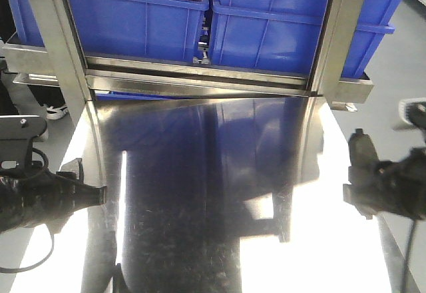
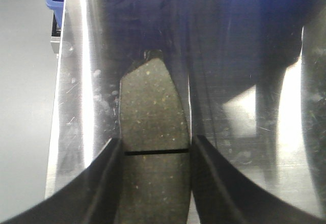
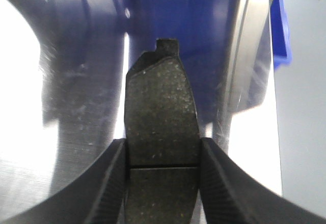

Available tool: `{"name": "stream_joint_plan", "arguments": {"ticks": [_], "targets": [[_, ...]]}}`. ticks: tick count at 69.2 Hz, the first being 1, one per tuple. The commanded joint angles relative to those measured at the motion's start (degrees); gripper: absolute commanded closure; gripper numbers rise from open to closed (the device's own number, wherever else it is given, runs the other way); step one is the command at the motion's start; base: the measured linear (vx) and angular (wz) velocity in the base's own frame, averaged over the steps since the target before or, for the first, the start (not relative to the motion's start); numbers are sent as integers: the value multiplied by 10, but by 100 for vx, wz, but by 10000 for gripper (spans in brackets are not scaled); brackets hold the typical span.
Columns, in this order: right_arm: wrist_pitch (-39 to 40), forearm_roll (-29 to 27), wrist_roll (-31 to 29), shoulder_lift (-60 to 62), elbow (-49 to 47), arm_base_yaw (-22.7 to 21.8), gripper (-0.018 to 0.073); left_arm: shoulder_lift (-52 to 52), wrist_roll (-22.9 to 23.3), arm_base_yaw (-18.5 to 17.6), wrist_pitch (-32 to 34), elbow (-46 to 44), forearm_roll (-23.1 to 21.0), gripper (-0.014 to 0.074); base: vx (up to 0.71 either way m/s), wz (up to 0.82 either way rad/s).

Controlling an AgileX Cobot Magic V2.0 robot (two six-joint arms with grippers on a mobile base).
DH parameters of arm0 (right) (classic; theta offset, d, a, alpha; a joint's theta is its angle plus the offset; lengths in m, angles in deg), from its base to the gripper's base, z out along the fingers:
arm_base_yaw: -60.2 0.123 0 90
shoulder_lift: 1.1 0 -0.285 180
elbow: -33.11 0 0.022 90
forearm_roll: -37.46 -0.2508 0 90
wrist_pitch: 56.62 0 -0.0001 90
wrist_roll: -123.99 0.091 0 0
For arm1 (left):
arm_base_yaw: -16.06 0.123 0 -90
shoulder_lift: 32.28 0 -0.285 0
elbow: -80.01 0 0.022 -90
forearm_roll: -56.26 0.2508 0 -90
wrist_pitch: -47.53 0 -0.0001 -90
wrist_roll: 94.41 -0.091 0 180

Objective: Move and align brake pads A on conveyor
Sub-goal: 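Raise both held pads clear of the steel table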

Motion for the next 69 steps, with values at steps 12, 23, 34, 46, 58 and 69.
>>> {"name": "stream_joint_plan", "arguments": {"ticks": [12, 23, 34, 46, 58, 69], "targets": [[105, 14, -7, 155, 78, -2, 536, -14, 1, 0, 21, -14, 20, 430, 0, 0], [99, 14, -7, 203, 89, -2, 536, -14, 1, 0, 21, -14, 20, 430, 0, 0], [99, 14, -7, 220, 89, -2, 536, -14, 1, 0, 21, -14, 20, 430, 0, 0], [99, 14, -7, 220, 89, -2, 536, -14, 1, 0, 21, -14, 20, 430, 0, 0], [99, 14, -7, 220, 89, -2, 536, -14, 1, 0, 21, -14, 20, 430, 0, 0], [99, 14, -7, 220, 89, -2, 536, -14, 1, 0, 21, -14, 20, 430, 0, 0]]}}
